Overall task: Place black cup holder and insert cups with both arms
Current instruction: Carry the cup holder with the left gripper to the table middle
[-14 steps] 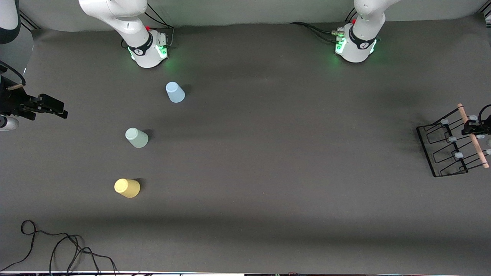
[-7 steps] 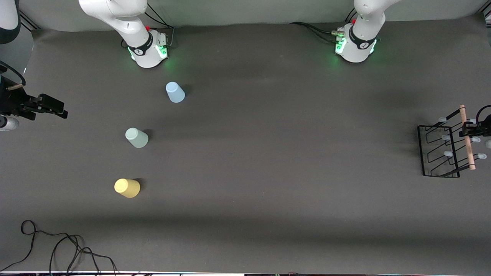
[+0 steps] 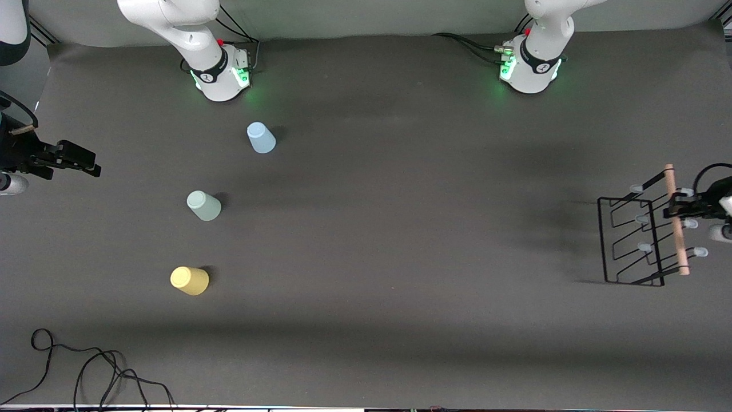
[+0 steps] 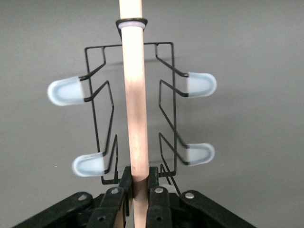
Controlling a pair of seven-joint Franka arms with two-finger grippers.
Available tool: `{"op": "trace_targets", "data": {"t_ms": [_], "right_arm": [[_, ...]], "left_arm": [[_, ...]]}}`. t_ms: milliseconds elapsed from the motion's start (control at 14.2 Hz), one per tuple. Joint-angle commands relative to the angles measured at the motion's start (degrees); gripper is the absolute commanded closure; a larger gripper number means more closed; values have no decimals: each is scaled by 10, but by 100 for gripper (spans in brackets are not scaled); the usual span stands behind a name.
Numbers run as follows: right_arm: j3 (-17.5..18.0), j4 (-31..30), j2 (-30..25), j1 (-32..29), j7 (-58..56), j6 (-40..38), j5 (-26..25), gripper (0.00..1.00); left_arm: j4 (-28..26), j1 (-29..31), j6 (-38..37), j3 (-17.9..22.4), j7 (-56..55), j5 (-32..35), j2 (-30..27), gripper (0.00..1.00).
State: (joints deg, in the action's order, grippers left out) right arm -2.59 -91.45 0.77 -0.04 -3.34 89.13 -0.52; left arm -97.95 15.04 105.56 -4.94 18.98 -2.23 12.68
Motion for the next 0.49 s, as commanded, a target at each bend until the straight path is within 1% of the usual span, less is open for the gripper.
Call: {"op": "trace_targets", "data": {"t_ms": [0,211,421], "right_arm": [[4,1,-2,-5,9,4,4,0],[4,1,-2,-5,9,4,4,0],[4,1,-2,-5,9,4,4,0]], "left_arm": [[21,-79,-26,9,-111,-6,-8,100],[35,-154,-23,10,-212,-6,1,100],[35,-234,-12,9,-322,-6,12,100]]}}
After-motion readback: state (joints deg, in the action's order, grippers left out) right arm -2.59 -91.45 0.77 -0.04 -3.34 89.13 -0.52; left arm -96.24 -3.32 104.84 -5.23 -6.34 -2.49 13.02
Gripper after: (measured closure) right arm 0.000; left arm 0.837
